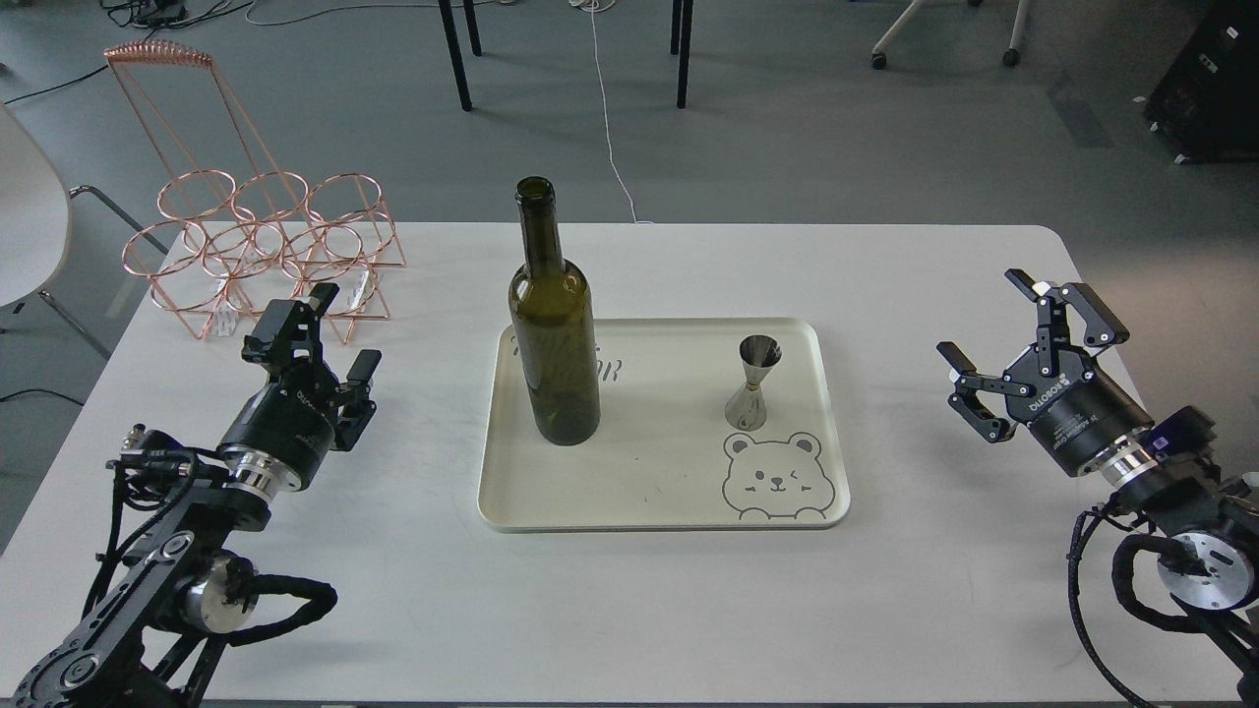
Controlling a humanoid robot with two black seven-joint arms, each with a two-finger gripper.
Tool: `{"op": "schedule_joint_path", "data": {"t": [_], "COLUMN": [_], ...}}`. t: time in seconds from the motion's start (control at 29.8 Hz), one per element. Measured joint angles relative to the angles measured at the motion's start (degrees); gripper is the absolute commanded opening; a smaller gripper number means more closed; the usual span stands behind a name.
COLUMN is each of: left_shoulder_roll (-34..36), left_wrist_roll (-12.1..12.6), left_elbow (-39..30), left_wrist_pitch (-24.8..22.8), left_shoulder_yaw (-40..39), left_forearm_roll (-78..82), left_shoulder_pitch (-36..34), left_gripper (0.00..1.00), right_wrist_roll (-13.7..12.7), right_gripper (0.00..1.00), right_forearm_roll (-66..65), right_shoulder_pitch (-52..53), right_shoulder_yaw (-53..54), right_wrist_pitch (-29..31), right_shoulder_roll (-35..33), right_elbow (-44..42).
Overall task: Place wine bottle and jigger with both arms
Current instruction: 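Move the right gripper toward the metal jigger on the tray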
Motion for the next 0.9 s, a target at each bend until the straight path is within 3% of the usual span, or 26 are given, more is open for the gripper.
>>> {"op": "schedule_joint_path", "data": {"t": [0.3,0.47,0.6,0.74,0.9], "left_shoulder_roll": [0.12,2.02,3.22,3.45,3.23], "left_wrist_roll": [-0.36,-0.76,-1.18,-3.54,-4.32], "left_elbow": [-0.22,0.01,0.02,0.01,-0.03], "left_wrist_pitch": [-0.06,-0.49,-0.57,-0.14,0.10], "left_shoulder_yaw": [0.00,-0.07,-0.01,0.09,0.12], "left_forearm_roll": [-1.90,-6.72,-7.33,-7.11,-6.99], "left_shoulder_pitch": [-0.21,-0.46,-0.37,-0.11,-0.07], "left_gripper": [0.98,0.98,0.98,0.98,0.98], "right_wrist_roll": [0.72,3.66,4.40,4.45,4.46], "right_gripper": [0.99,0.99,0.99,0.99,0.99], "right_forearm_roll": [-3.76,-20.97,-40.34,-63.50,-89.07], "right_shoulder_pitch": [-0.28,-0.19,-0.34,-0.34,0.43], "right_shoulder_yaw": [0.18,1.94,2.33,1.07,-3.97], "right_wrist_pitch": [0.00,0.00,-1.11,-10.82,-27.30], "right_shoulder_roll": [-1.08,-4.89,-8.81,-9.78,-8.71], "right_elbow": [1.01,4.54,10.75,14.25,14.32]}}
